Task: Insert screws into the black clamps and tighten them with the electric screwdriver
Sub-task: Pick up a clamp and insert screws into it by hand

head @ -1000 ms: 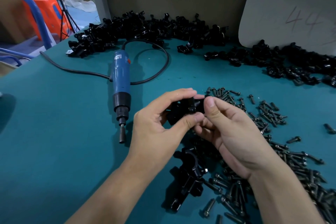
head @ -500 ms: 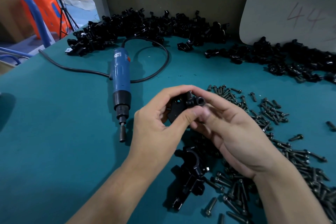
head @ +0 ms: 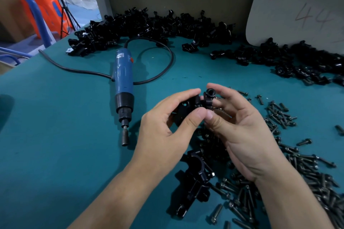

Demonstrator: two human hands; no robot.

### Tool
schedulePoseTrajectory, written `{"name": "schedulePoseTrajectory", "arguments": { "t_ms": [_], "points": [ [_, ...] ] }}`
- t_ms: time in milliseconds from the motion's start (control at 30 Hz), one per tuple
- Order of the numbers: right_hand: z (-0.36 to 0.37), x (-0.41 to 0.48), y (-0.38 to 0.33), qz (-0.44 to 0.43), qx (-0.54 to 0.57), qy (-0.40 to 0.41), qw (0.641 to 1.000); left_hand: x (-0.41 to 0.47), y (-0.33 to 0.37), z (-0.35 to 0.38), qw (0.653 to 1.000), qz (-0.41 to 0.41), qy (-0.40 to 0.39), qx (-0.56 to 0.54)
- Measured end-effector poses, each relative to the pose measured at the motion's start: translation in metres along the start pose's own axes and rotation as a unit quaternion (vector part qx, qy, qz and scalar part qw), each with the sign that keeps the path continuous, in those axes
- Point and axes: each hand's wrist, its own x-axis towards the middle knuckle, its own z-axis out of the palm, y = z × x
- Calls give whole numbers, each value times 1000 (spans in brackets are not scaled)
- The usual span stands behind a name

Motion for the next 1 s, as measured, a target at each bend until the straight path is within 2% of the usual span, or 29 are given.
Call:
{"name": "schedulePoseTrajectory", "arguments": {
  "t_ms": [133, 467, 1000],
  "points": [
    [1, 0, -1, -31, 13, -13, 999, 0, 2, 0, 1000, 4, -13, -13],
    [4, -1, -3, -18, 30, -16, 999, 0, 4, -1, 997, 12, -11, -74],
    [4, -1, -3, -37, 5, -26, 999, 1, 5, -1, 995, -10, -17, -102]
  ]
}}
